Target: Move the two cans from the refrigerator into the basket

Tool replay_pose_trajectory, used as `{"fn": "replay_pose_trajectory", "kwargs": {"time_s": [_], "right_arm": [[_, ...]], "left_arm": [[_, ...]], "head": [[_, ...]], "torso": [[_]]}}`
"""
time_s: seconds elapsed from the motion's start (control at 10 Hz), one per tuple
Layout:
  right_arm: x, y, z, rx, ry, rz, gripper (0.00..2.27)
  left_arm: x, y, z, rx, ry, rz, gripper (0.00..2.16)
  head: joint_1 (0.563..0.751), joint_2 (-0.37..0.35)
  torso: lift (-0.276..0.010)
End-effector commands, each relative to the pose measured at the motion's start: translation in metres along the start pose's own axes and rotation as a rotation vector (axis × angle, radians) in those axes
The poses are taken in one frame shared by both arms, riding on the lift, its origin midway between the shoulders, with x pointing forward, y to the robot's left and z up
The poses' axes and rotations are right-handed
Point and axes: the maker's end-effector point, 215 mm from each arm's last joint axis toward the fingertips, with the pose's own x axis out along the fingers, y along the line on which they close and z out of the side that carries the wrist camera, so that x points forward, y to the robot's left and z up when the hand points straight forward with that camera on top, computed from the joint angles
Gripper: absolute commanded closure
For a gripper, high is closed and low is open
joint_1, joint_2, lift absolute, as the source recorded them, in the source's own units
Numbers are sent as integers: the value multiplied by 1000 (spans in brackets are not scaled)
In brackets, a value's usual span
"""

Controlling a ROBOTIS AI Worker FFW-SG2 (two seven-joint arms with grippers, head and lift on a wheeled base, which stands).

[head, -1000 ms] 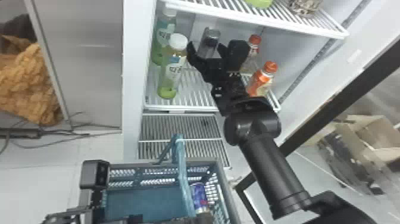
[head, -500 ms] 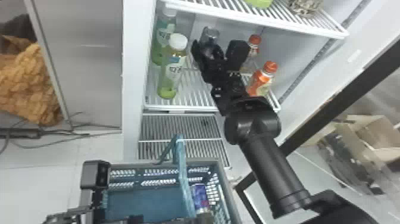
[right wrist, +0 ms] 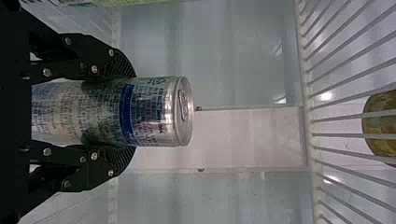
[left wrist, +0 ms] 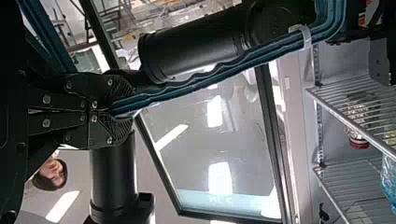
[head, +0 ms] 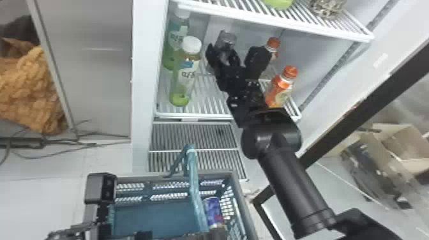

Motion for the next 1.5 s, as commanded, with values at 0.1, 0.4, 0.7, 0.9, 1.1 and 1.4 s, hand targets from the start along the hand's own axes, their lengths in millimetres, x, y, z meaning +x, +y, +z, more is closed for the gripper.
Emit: {"fn": "replay_pose_trajectory", "kwargs": {"time_s": [0.1,0.4,0.7,0.9,1.1,1.4], "right_arm": [[-11,-6,16,-25,-24,13,730],[-24,4,37,-60,-55,41,730],[-51,-11,47,-76,-54,25,730],[-71,-14,41,-71,-29,25,730],[-91,-11,40,-58,-19,40,730],[-118,8,42,-49,-10,75,730]], "left_arm": [[0,-1,1,4,-3,-1,1190],[-1,1,1,1,-8,3,1190],[-2,1,1,0,-10,3,1190],[-2,1,1,2,-12,3,1190],[-2,0,2,5,-14,3,1190],[-3,0,4,3,-24,-1,1188]], "head": [[695,-350],[695,-350],[695,-350],[695,-350],[695,-350],[695,-350]], "torso": [[-276],[-276],[-276],[-276],[-276],[-276]]}}
